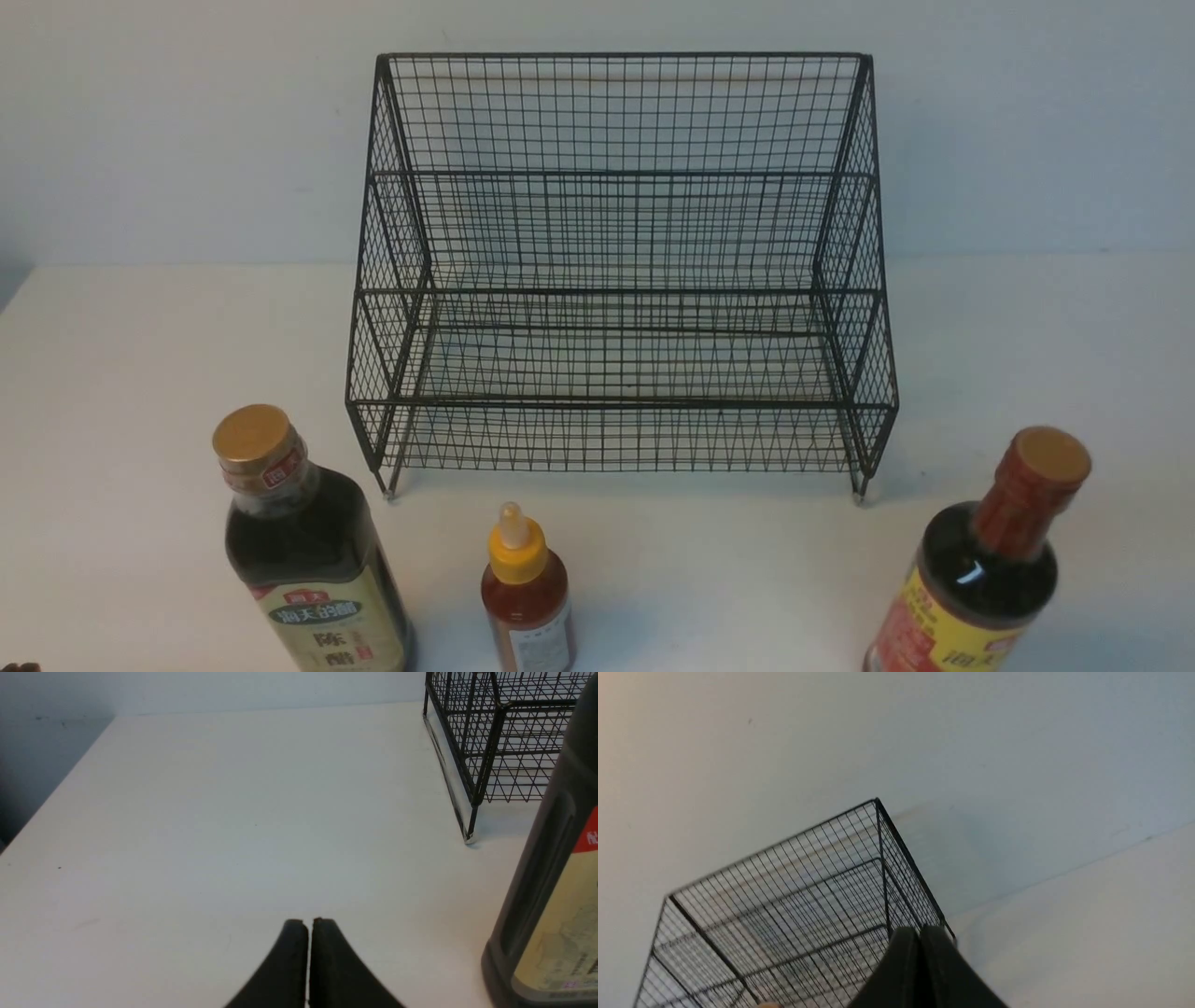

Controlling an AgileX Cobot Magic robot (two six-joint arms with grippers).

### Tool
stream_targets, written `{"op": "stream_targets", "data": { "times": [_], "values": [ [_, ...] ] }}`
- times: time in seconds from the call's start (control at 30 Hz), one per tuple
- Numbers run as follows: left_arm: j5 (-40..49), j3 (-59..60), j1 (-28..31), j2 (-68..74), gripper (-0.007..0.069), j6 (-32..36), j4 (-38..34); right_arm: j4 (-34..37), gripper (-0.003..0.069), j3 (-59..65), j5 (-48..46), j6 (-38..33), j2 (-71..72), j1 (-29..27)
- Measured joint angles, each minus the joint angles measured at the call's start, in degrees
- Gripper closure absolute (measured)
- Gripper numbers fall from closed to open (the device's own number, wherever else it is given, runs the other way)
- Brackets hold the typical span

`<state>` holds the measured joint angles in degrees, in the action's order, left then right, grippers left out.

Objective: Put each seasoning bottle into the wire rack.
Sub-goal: Use the right arm to grab the condiment bottle closest to it

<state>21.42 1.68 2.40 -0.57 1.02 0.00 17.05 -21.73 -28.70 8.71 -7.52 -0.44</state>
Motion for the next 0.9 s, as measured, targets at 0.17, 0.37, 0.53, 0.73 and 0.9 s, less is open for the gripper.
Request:
{"op": "stream_targets", "data": {
  "times": [0.17,0.37,0.53,0.73,0.9],
  "values": [
    [0.00,0.00,0.00,0.00,0.0629,0.00,0.00,0.28,0.0604,-10.77,-16.51,-10.29,-12.36,0.00],
    [0.00,0.00,0.00,0.00,0.0629,0.00,0.00,16.35,0.0340,-17.64,-27.87,-33.40,-27.11,0.00],
    [0.00,0.00,0.00,0.00,0.0629,0.00,0.00,28.10,0.0113,-18.49,-28.78,-48.44,-32.45,0.00],
    [0.00,0.00,0.00,0.00,0.0629,0.00,0.00,31.45,-0.0013,-18.54,-27.91,-53.36,-36.57,0.00],
    [0.00,0.00,0.00,0.00,0.0629,0.00,0.00,32.43,-0.0027,-18.54,-27.35,-55.50,-41.98,0.00]
  ]
}}
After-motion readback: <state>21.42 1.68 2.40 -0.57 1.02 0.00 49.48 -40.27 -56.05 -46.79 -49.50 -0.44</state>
